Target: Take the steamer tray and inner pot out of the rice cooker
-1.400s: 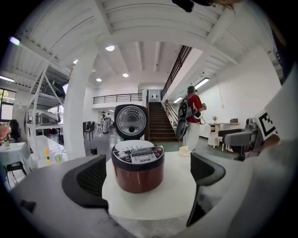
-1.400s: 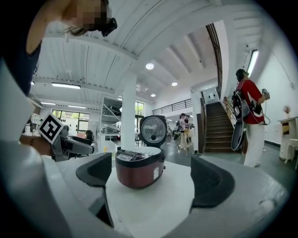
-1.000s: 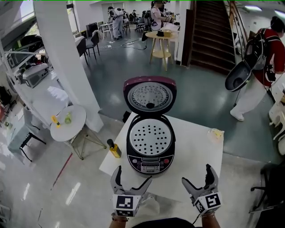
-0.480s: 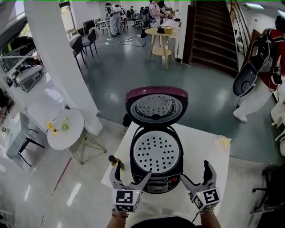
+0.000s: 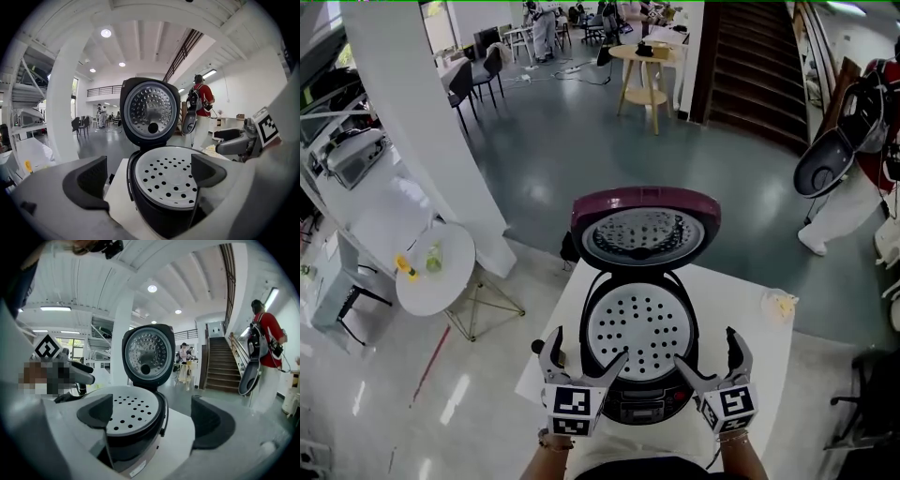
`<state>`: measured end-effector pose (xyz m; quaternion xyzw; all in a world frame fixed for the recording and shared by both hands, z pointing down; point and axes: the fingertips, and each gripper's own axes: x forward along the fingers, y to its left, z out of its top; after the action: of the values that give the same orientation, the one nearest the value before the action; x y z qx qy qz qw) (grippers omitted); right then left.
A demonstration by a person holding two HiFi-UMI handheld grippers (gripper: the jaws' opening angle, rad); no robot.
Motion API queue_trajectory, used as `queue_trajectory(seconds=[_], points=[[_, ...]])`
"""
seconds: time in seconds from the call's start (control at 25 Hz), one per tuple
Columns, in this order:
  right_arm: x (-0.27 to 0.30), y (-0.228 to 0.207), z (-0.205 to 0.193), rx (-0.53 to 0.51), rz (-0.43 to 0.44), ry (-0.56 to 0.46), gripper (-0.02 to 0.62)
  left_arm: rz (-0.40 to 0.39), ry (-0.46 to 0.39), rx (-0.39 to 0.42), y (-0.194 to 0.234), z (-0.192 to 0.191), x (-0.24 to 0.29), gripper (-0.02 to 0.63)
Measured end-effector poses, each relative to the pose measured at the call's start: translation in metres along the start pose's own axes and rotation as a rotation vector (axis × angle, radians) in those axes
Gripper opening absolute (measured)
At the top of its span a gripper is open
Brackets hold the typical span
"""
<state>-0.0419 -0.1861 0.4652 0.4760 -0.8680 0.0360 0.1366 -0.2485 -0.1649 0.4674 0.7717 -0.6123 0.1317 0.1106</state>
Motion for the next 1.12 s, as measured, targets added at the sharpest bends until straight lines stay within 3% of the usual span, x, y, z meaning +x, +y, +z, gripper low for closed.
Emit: queue_trajectory(seconds=[0.24, 0.56, 0.84, 0.92, 1.0, 1.12], points=[[0.043, -0.004, -0.016, -0.047, 0.013, 0.129, 0.517, 0.002, 0.11, 0.056, 0.018, -0.017, 0.027, 0.551], [0.09, -0.009, -0.053, -0.165, 0.061, 0.448, 0.517, -0.08, 0.366, 0.264, 0.018, -0.052, 0.069, 0.549], [0.115, -0.013, -0.064, -0.279, 0.069, 0.607, 0.517, -0.083, 0.483, 0.381, 0.024, -0.063, 0.095, 0.548], [0.121, -0.017, -0.064, -0.313, 0.055, 0.616, 0.517, -0.077, 0.502, 0.412, 0.025, -0.065, 0.099, 0.509], [0.124, -0.02, -0.066, -0.329, 0.045, 0.625, 0.517, -0.068, 0.505, 0.423, 0.026, -0.065, 0.103, 0.398], [0.126, -0.024, -0.066, -0.313, 0.05, 0.629, 0.515, -0.05, 0.517, 0.425, 0.029, -0.064, 0.108, 0.351]])
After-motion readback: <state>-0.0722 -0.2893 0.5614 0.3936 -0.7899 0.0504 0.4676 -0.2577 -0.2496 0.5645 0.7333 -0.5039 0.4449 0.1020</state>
